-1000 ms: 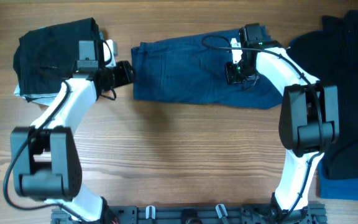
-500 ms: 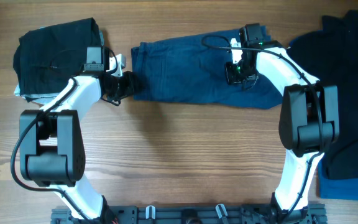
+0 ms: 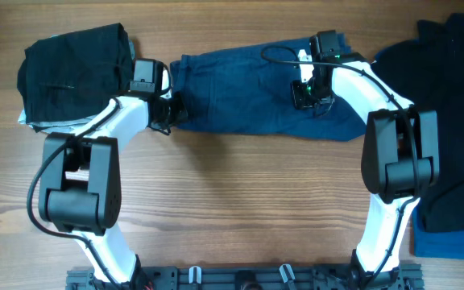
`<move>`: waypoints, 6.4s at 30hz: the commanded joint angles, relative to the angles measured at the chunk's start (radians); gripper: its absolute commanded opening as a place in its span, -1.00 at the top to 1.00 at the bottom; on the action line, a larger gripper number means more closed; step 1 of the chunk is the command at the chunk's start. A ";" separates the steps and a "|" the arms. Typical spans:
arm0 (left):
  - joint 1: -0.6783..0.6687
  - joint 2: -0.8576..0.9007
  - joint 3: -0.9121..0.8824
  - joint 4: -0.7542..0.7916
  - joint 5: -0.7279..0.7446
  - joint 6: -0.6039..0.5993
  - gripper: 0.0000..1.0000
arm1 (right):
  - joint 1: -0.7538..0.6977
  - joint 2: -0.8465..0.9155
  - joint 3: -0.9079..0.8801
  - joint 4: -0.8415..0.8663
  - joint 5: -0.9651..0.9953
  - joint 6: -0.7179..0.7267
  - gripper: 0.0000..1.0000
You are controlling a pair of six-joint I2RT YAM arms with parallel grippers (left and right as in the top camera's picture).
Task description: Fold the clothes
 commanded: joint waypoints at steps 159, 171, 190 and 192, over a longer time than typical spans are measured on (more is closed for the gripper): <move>-0.110 -0.302 0.235 -0.467 -0.253 0.140 0.92 | 0.261 -0.096 -0.034 0.240 -0.140 0.432 0.92; -0.110 -0.301 0.235 -0.463 -0.253 0.140 0.92 | 0.267 0.048 -0.051 0.304 -0.227 0.476 0.92; -0.110 -0.301 0.235 -0.439 -0.253 0.140 0.92 | 0.252 -0.153 -0.048 -0.132 -0.241 0.413 0.91; -0.110 -0.301 0.235 -0.441 -0.253 0.140 0.92 | 0.267 -0.152 -0.127 -0.094 -0.184 0.483 0.91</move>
